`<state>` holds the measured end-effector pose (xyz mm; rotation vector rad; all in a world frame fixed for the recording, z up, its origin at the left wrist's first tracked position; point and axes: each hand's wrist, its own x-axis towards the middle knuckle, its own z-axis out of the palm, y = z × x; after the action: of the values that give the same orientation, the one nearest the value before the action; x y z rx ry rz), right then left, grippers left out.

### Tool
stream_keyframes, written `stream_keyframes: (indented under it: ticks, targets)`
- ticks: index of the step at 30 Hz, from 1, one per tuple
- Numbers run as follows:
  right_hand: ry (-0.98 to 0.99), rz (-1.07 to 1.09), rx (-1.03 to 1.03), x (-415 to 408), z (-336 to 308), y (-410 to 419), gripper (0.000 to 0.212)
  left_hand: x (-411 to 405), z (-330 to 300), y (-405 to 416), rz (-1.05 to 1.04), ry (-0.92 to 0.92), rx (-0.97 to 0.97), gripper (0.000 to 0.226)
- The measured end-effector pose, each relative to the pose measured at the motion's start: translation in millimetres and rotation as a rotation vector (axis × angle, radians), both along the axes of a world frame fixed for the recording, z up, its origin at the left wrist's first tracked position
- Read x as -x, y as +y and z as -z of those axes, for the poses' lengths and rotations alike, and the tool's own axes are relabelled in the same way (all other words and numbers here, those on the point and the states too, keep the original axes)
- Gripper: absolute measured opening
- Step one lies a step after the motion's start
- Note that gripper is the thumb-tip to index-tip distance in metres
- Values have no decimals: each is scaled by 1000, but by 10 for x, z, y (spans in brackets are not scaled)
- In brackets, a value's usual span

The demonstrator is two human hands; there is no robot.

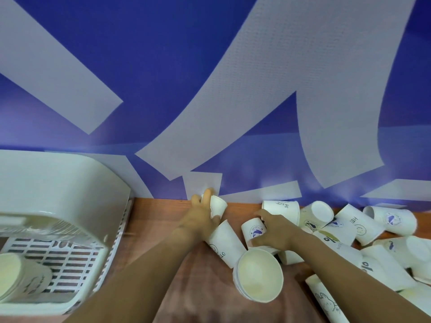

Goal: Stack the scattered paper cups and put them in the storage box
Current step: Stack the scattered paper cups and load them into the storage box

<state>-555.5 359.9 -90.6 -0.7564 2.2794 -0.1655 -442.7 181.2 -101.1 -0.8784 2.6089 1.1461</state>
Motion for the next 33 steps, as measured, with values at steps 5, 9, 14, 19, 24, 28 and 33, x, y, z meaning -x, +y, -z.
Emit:
stream_keyframes:
  ticks: [5, 9, 14, 19, 24, 28, 33]
  targets:
    - [29, 29, 102, -44, -100, 2, 67, -131, -116, -51, 16, 7, 24, 70]
    - [107, 33, 198, -89, -364, -32, 66, -287, -262, -96, 29, 8, 89, 72]
    - [223, 38, 348, -228, -743, -16, 68, -549, -555, -103, 23, 59, 129, 55]
    - [403, -39, 433, -503, -1158, 35, 70, -866, -969, -45, 25, 159, 130, 75]
    - [363, -15, 556, -896, -1452, 45, 71, -1358, -1298, 61, 71, 210, 152, 84]
    - [341, -52, 568, -1197, -1587, -11, 72, -1750, -1393, 48, 44, 190, 165, 67]
    - [339, -73, 584, -1490, -1749, -191, 71, -2071, -1593, 50, -27, 292, 138, 77]
